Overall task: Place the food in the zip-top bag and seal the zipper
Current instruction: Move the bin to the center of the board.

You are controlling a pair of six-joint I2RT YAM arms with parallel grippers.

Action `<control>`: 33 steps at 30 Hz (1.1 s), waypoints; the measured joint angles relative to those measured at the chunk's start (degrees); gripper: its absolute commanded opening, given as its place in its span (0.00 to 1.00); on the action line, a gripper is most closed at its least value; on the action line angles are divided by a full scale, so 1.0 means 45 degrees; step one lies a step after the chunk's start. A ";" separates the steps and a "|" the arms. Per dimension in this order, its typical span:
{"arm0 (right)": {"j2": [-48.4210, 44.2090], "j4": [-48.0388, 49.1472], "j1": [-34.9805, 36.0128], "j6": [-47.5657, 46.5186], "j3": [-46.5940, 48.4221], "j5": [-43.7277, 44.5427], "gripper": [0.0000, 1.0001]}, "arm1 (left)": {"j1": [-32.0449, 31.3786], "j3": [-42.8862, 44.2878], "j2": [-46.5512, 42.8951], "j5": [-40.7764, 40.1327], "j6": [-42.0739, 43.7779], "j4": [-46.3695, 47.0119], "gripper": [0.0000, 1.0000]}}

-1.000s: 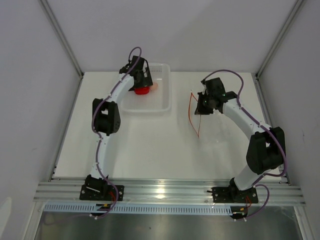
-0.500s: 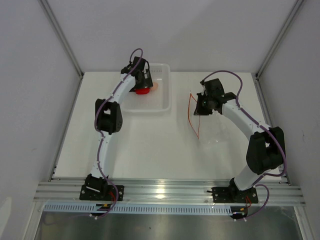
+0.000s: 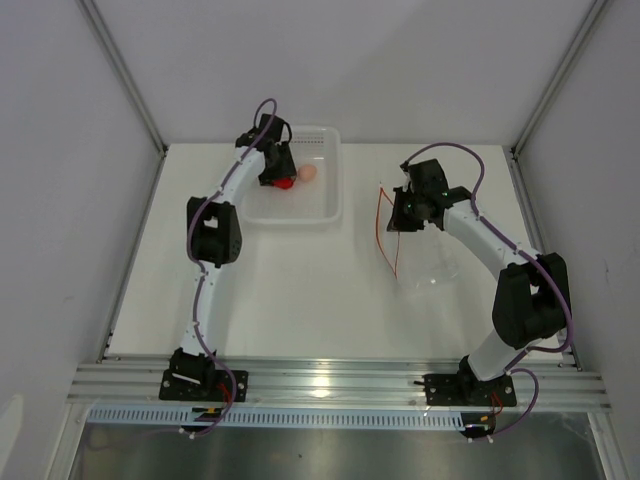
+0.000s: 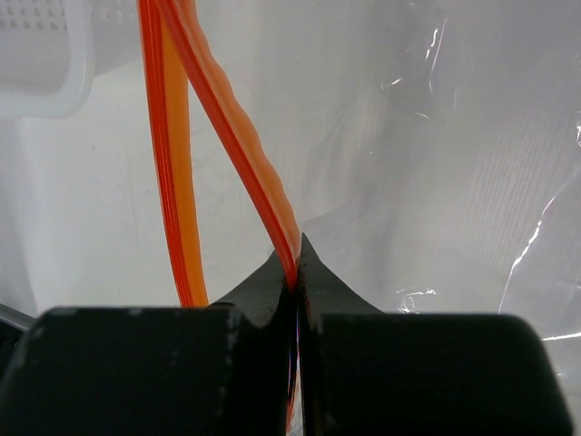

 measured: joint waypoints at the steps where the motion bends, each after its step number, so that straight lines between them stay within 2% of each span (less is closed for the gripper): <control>1: 0.0000 0.0019 0.0000 0.0000 -0.0005 0.0000 0.00 | 0.0034 -0.0044 0.0000 0.0063 -0.0044 0.0063 0.61; 5: 0.0000 0.0024 0.0000 0.0000 -0.0005 0.0000 0.00 | 0.0121 -0.0335 0.0000 0.0374 -0.0136 0.0272 0.45; 11: 0.0000 0.0039 0.0000 0.0000 -0.0005 0.0000 0.00 | 0.0131 -0.1088 -0.0005 0.0748 -0.0355 0.0763 0.32; 16: -0.0019 0.0044 0.0000 0.0005 -0.0005 -0.0005 0.00 | 0.0112 -0.2433 -0.0413 0.0991 -0.0563 0.1418 0.22; 26: -0.0087 0.0107 0.0165 0.0073 -0.0005 0.0000 0.00 | -0.0291 -0.7490 -0.3434 0.1311 -0.0918 0.2934 0.02; 33: -0.0107 0.0102 0.0359 0.0097 -0.0005 -0.0005 0.00 | -0.0952 -1.2152 -0.6314 0.1792 -0.1763 0.4367 0.01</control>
